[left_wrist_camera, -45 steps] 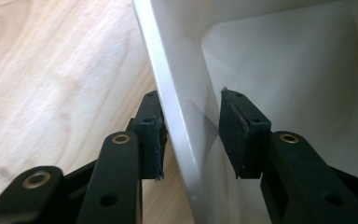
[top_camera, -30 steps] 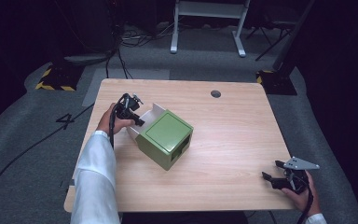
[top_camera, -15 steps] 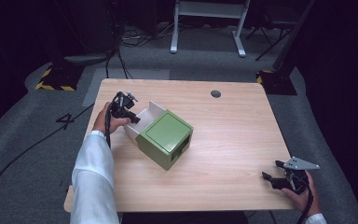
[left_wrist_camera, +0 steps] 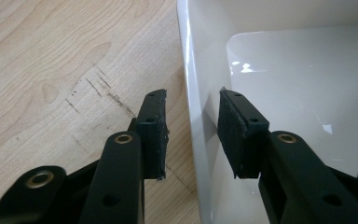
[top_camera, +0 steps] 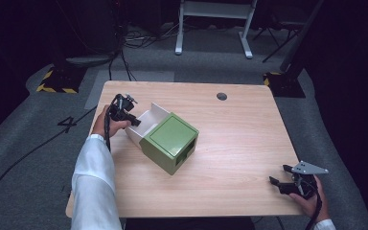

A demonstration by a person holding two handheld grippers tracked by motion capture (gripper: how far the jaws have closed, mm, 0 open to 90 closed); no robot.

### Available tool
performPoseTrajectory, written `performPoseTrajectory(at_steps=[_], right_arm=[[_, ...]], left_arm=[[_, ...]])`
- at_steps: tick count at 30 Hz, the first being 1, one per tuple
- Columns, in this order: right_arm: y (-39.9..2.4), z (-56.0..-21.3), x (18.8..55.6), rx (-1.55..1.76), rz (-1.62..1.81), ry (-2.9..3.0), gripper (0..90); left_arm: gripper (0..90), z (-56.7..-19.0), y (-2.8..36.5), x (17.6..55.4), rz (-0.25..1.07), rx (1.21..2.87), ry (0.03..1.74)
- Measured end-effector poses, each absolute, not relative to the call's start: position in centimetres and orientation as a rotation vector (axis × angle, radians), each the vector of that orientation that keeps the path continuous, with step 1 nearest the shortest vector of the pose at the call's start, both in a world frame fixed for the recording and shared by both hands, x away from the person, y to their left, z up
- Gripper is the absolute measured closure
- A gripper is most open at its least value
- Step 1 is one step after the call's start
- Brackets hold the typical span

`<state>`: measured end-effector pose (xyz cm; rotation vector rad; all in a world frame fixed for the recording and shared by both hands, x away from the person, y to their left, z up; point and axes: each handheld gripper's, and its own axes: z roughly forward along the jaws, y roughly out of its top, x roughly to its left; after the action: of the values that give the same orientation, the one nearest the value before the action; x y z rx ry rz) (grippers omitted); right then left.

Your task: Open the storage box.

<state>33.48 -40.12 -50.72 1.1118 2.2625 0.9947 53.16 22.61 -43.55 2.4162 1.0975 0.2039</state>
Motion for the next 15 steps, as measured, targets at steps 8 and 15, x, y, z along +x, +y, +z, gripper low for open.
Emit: performPoseTrajectory(at_steps=[8, 15], right_arm=[[-40.1, -50.7, 33.5, 1.111, 0.995, 2.261, 18.7], [-40.1, -50.7, 33.5, 1.111, 0.994, 2.261, 18.7]], left_arm=[[61.9, -43.7, 23.4, 53.3, 0.203, 2.392, 1.12], [61.8, -43.4, 23.7, 53.4, 0.209, 2.384, 1.143]])
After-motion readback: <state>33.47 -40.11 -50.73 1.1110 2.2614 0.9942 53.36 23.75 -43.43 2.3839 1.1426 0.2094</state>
